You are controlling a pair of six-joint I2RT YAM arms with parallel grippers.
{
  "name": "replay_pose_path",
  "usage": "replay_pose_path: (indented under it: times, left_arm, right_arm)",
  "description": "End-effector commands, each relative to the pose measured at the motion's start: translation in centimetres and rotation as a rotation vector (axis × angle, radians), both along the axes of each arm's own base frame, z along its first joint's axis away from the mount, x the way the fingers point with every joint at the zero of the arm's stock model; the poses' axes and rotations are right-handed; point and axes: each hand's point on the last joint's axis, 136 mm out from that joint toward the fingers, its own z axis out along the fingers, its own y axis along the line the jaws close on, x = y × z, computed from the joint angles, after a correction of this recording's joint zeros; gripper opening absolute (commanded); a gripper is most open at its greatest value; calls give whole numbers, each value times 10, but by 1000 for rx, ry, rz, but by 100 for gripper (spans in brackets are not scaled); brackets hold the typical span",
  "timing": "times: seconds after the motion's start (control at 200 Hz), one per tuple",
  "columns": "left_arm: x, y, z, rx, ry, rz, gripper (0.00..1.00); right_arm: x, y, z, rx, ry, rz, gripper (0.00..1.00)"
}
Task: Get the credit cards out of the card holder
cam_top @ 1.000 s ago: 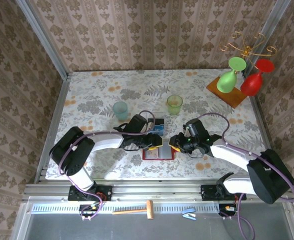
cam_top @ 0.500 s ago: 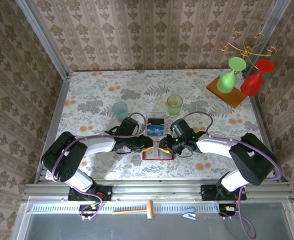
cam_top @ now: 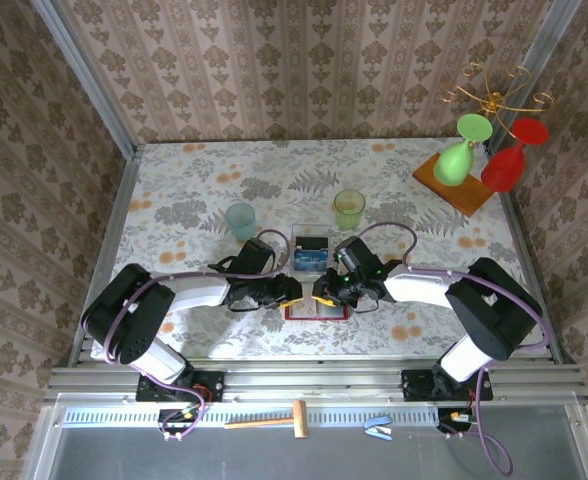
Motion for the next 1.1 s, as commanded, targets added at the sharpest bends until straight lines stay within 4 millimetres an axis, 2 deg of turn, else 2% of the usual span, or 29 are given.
replay_pose_path:
  times: [0.0, 0.145, 0.575, 0.935, 1.095]
  left_arm:
    - [1, 8, 4, 14, -29, -1, 33]
    - [3, 16, 6, 49, -51, 7, 33]
    - [-6, 22, -15, 68, -4, 4, 34]
    - [-9, 25, -20, 75, 5, 6, 34]
    - [-10, 25, -20, 75, 6, 5, 34]
  right_arm:
    - [4, 12, 7, 30, -3, 12, 26]
    - [5, 14, 5, 27, -2, 16, 25]
    - [2, 12, -7, 1, 15, 21, 26]
    - [-3, 3, -16, -71, 19, 26, 26]
    - [-3, -4, -13, -111, 1, 26, 26]
